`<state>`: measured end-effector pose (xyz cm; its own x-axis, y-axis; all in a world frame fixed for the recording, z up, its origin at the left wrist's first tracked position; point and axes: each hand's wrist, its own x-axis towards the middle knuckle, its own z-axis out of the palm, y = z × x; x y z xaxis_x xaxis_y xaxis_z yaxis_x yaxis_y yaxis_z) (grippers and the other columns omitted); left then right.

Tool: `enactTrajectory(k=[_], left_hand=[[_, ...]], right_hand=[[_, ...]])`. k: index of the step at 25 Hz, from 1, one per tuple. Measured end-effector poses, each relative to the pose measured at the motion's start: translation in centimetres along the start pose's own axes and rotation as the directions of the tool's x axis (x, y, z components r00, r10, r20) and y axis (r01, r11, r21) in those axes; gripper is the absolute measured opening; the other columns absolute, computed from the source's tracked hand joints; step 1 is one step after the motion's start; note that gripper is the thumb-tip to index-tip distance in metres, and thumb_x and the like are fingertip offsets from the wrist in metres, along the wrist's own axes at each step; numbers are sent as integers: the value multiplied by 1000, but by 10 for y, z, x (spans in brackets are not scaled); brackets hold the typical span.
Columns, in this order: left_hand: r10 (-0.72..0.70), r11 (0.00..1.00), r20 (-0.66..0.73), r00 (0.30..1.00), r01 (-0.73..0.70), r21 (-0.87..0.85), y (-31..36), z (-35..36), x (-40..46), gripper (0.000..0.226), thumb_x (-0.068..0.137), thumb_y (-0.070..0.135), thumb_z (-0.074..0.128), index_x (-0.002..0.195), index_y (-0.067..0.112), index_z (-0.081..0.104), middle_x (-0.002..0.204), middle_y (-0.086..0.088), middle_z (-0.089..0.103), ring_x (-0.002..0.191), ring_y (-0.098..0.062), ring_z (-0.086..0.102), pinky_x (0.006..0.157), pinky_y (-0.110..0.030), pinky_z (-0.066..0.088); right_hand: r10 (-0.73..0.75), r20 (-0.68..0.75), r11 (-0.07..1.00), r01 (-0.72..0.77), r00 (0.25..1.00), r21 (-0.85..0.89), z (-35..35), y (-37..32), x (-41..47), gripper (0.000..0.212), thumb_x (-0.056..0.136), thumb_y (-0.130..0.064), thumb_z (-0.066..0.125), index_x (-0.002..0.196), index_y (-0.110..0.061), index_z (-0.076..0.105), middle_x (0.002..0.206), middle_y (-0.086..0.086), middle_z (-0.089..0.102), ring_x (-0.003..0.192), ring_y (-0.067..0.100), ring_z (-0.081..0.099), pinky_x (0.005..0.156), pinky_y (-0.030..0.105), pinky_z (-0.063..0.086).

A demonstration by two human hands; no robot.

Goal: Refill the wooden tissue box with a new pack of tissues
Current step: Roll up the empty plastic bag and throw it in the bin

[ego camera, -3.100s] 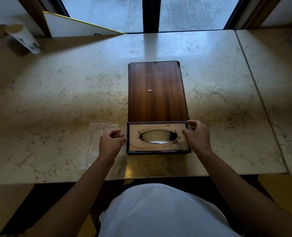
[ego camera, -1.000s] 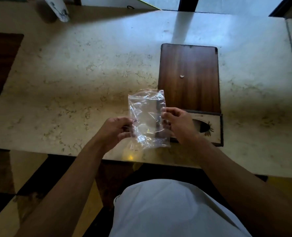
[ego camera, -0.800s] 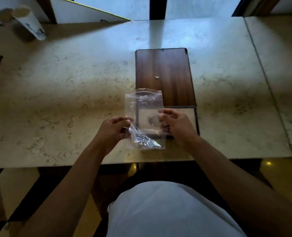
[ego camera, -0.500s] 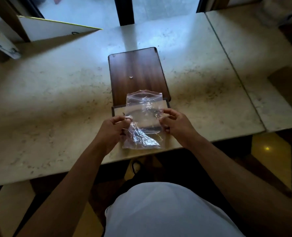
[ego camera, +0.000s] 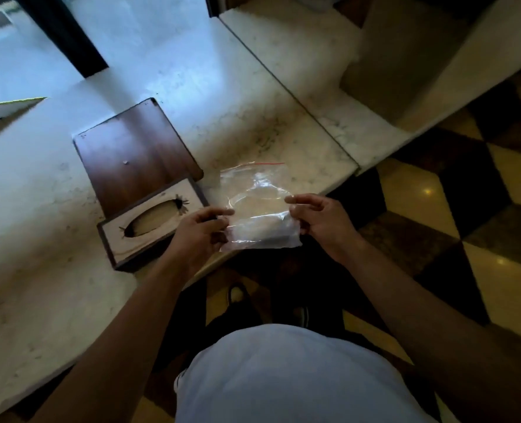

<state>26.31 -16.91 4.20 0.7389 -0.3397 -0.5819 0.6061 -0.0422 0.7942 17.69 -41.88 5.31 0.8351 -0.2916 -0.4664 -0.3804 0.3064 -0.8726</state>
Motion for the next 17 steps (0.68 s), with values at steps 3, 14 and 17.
enactTrajectory(k=[3, 14, 17], left_hand=[[-84, 996, 102, 991, 85, -6, 6, 45, 18, 22, 91, 0, 59, 95, 7, 80, 81, -14, 70, 66, -23, 68, 56, -33, 59], [-330, 944, 447, 831, 287, 163, 26, 163, 83, 32, 91, 0, 45, 85, -8, 75, 100, -25, 71, 88, -34, 71, 81, -48, 61], [-335, 940, 515, 789, 242, 241, 24, 190, 85, 24, 90, 9, 58, 81, -1, 77, 103, -22, 69, 97, -36, 68, 89, -57, 57]], right_hand=[[-31, -125, 997, 40, 992, 71, -34, 3, -13, 18, 91, 0, 66, 90, -14, 77, 93, 21, 67, 83, 31, 57, 75, 43, 49], [18, -544, 958, 142, 839, 251, -97, 4, -53, 38, 97, 4, 48, 78, -13, 75, 93, 12, 71, 90, 30, 67, 84, 44, 55], [91, -602, 882, 217, 793, 419, -112, 10, -66, 36, 96, 0, 44, 82, -4, 77, 92, 12, 74, 88, 25, 70, 75, 33, 59]])
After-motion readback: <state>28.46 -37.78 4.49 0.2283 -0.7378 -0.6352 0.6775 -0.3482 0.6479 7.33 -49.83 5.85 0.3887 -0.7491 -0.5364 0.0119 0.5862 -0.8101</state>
